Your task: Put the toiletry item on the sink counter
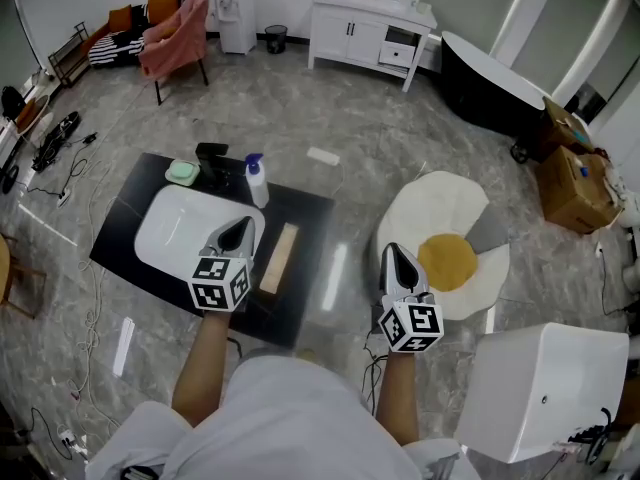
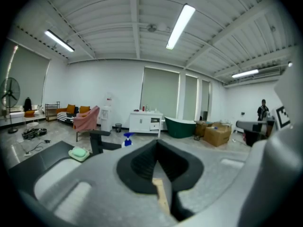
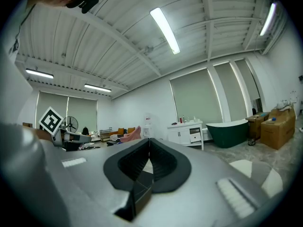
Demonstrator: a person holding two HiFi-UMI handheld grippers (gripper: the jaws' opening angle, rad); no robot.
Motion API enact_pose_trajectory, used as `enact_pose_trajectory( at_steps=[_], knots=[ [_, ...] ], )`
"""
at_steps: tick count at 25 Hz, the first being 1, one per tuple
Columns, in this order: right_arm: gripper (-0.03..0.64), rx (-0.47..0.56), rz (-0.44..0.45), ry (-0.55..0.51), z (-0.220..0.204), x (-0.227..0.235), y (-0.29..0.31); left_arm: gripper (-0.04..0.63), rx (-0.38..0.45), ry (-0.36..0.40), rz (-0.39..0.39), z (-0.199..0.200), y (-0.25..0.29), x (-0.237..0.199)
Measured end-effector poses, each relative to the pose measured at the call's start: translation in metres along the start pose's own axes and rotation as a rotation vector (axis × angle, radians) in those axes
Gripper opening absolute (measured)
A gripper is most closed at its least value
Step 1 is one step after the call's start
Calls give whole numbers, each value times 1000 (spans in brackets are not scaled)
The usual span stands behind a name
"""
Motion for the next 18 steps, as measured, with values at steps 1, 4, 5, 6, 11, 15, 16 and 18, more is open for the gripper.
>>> enact_pose_trajectory(
  at_steps=[1, 4, 5, 6, 11, 15, 16, 18],
  knots=[
    [3, -1, 0, -2, 1, 0, -1, -3, 10, 8, 2, 4, -3, 1],
    [3, -1, -1, -11, 3, 1, -4, -3, 35, 26, 2, 14, -10, 5],
    [3, 1, -3, -14, 4, 2, -5, -3, 44, 27, -2, 17, -12, 6],
    [3, 3, -4, -17, 5, 2, -5, -3, 52, 29, -6, 20, -14, 6],
    [3, 14, 0, -47, 12, -3, -2, -3, 98, 41, -23, 37, -28, 4],
    [3, 21, 6, -52, 13, -6, -1, -3, 138, 55, -22, 48, -39, 3],
    [3, 22, 8, -51, 14, -6, -1, -3, 145, 59, -19, 51, -42, 4],
    [3, 24, 11, -49, 15, -6, -1, -3, 156, 63, -15, 54, -45, 4]
  ],
)
Point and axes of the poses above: the fingertips, and each gripper's own axes: y forward along the fingers, x to its right, z out of its top, the point moved 8 cm from there along -y, backward along the fingers, and after that the axes turned 5 degrees about -x, right-handed, at the moved point
